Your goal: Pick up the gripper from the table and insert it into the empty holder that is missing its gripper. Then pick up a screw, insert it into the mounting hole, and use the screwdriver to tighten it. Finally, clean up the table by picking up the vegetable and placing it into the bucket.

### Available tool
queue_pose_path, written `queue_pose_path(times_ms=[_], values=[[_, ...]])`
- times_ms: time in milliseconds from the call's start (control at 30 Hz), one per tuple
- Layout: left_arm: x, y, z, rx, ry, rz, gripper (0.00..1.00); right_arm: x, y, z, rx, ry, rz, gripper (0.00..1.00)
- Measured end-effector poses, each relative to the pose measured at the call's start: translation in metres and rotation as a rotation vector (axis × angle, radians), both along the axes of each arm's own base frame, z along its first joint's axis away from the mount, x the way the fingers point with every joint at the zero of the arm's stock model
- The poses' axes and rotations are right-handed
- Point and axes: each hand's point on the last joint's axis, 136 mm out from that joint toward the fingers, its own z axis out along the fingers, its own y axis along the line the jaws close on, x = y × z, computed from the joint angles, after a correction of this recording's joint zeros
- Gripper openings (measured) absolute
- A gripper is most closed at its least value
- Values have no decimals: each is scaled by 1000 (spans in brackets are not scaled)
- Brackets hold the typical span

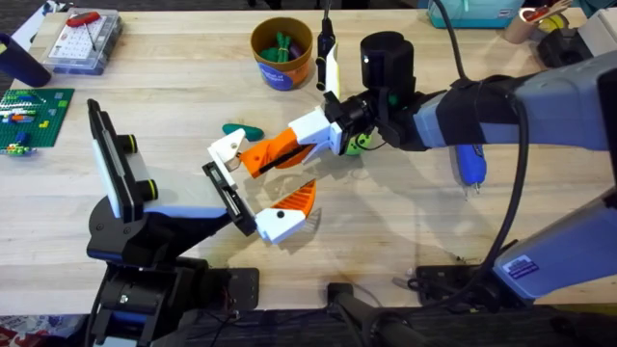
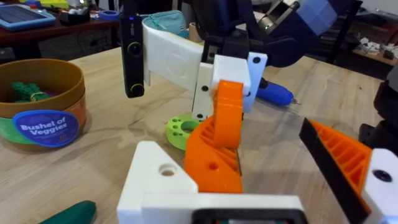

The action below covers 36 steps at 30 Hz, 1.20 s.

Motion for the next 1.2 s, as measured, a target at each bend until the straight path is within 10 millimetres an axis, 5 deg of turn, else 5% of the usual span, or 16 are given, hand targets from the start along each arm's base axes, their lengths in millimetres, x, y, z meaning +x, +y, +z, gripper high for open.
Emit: queue_pose_path(times_ms=[500,833,1200], values=[[-2,-1,0,0,3,-13,989,-2,-2,6,-2,31,18,15],[-7,-4,0,-2,6,-49,987,-18,-27,52,72,-105,-28,14],[-11,-7,0,-4,9,-75,987,-27,-37,27,73,-132,-39,14]])
